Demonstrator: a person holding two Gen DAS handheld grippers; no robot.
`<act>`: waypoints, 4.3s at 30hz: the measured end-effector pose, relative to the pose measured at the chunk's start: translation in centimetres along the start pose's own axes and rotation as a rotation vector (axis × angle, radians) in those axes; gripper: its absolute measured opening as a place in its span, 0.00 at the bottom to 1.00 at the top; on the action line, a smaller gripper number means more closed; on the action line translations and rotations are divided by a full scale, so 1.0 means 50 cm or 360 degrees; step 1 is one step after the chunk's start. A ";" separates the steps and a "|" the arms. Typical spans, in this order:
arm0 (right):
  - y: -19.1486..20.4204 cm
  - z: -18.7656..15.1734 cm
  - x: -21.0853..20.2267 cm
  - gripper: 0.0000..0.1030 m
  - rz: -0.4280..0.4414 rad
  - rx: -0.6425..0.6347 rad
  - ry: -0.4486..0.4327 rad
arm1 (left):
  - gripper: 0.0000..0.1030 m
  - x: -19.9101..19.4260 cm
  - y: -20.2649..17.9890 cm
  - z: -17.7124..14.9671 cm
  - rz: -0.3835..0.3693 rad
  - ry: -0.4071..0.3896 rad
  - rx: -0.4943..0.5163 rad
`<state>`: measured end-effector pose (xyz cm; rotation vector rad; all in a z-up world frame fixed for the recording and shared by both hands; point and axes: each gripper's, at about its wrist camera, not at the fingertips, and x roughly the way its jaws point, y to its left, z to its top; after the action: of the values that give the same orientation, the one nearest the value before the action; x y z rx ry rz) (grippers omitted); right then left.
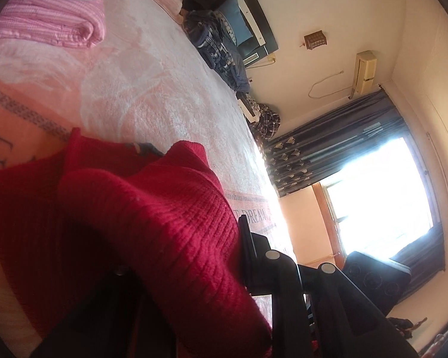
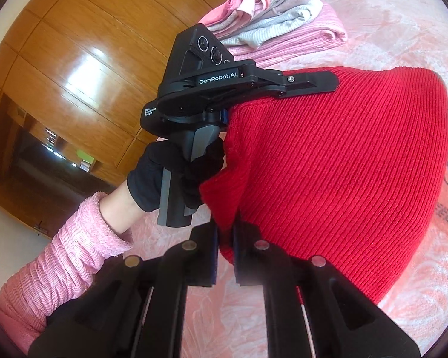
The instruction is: Fold small clothes
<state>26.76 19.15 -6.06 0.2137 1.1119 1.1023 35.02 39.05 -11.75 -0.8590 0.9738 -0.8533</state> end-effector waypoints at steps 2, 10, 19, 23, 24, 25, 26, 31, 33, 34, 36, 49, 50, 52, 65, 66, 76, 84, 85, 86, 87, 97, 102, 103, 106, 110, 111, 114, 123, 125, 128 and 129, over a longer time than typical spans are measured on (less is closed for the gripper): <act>0.013 0.004 0.033 0.06 -0.0010 -0.0029 0.0028 | 0.18 -0.027 0.014 -0.001 0.0029 -0.0013 0.0015; 0.004 -0.017 0.164 0.06 -0.0149 -0.0066 0.0210 | 0.18 -0.040 0.113 -0.034 0.0177 0.0048 -0.0010; -0.032 -0.050 0.189 0.30 -0.0093 0.0036 0.0278 | 0.36 -0.058 0.128 -0.078 0.0272 0.0112 0.0035; -0.045 -0.069 0.109 0.41 -0.0039 0.0091 0.0217 | 0.47 -0.083 0.109 -0.134 0.0211 0.0109 -0.0040; -0.055 -0.076 0.085 0.42 -0.0058 0.0112 0.0204 | 0.51 -0.087 0.101 -0.149 0.0216 0.0120 -0.0033; -0.065 -0.086 0.059 0.42 -0.0094 0.0134 0.0187 | 0.54 -0.092 0.091 -0.165 0.0224 0.0135 -0.0028; -0.080 -0.097 0.031 0.43 -0.0144 0.0166 0.0168 | 0.56 -0.096 0.082 -0.181 0.0234 0.0148 -0.0024; -0.165 -0.162 -0.081 0.45 -0.0333 0.0390 0.0064 | 0.60 -0.110 0.056 -0.249 0.0333 0.0211 0.0032; -0.204 -0.175 -0.086 0.48 -0.0322 0.0490 0.0081 | 0.58 -0.117 0.057 -0.260 0.0334 0.0193 0.0015; -0.221 -0.182 -0.083 0.48 -0.0306 0.0544 0.0090 | 0.58 -0.122 0.059 -0.262 0.0328 0.0178 -0.0003; -0.248 -0.184 -0.067 0.47 -0.0213 0.0611 0.0114 | 0.57 -0.127 0.058 -0.266 0.0322 0.0165 -0.0026; -0.238 -0.180 -0.033 0.13 -0.0342 0.0493 0.0230 | 0.44 -0.129 0.065 -0.281 0.0353 0.0184 -0.0015; -0.243 -0.182 -0.028 0.13 -0.0341 0.0509 0.0232 | 0.43 -0.130 0.071 -0.281 0.0349 0.0180 -0.0028; -0.245 -0.183 -0.022 0.14 -0.0337 0.0519 0.0233 | 0.41 -0.134 0.076 -0.282 0.0336 0.0175 -0.0031; -0.221 -0.108 -0.119 0.40 -0.0434 0.0408 0.0009 | 0.62 -0.255 0.010 -0.214 0.0527 -0.0030 0.0162; -0.223 -0.093 -0.126 0.40 -0.0431 0.0407 -0.0020 | 0.62 -0.264 0.007 -0.191 0.0582 -0.0071 0.0179; -0.263 0.004 -0.108 0.43 -0.0410 0.0461 -0.0174 | 0.63 -0.078 0.016 0.067 0.0826 0.0008 0.0309; -0.305 0.003 -0.111 0.43 -0.0347 0.0532 -0.0212 | 0.61 0.036 0.072 0.065 0.0901 0.0254 0.0261; -0.307 0.003 -0.111 0.43 -0.0348 0.0537 -0.0214 | 0.59 0.044 0.072 0.058 0.0883 0.0264 0.0269; -0.307 0.002 -0.111 0.43 -0.0357 0.0539 -0.0213 | 0.52 0.050 0.068 0.049 0.0854 0.0269 0.0298; -0.308 0.003 -0.110 0.43 -0.0363 0.0539 -0.0212 | 0.48 0.058 0.064 0.040 0.0858 0.0283 0.0333; -0.312 -0.005 -0.105 0.43 -0.0384 0.0572 -0.0189 | 0.14 -0.004 -0.072 -0.051 0.1162 -0.0189 0.0965; -0.311 -0.011 -0.099 0.44 -0.0390 0.0567 -0.0160 | 0.35 -0.052 -0.003 -0.027 0.1135 -0.0257 0.0621; -0.311 -0.012 -0.100 0.44 -0.0392 0.0563 -0.0158 | 0.39 -0.066 0.003 -0.021 0.1136 -0.0259 0.0585; -0.317 -0.013 -0.103 0.44 -0.0375 0.0585 -0.0167 | 0.46 -0.098 -0.004 -0.026 0.1114 -0.0299 0.0536; -0.310 -0.007 -0.097 0.44 -0.0363 0.0567 -0.0158 | 0.46 -0.106 -0.043 -0.060 0.0965 -0.0262 0.0563; -0.305 -0.003 -0.093 0.44 -0.0369 0.0550 -0.0149 | 0.46 -0.095 -0.053 -0.067 0.0943 -0.0228 0.0577; -0.299 0.004 -0.080 0.44 -0.0415 0.0548 -0.0129 | 0.46 -0.054 -0.054 -0.089 0.0922 -0.0108 0.0596; -0.327 -0.018 -0.063 0.43 -0.0403 0.0637 -0.0085 | 0.46 -0.050 0.015 -0.087 0.0833 -0.0077 0.0354; -0.319 -0.018 -0.077 0.45 -0.0381 0.0629 -0.0103 | 0.49 -0.077 0.004 -0.083 0.0801 -0.0118 0.0315; -0.304 -0.017 -0.101 0.48 -0.0310 0.0593 -0.0143 | 0.70 -0.132 -0.005 -0.087 0.0827 -0.0161 0.0221; -0.300 -0.017 -0.107 0.50 -0.0304 0.0583 -0.0152 | 0.70 -0.151 0.000 -0.092 0.0821 -0.0162 0.0181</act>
<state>35.07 7.23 -12.69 0.4342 1.2157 0.7067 28.39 44.77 -10.72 -0.5114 0.9867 -0.4130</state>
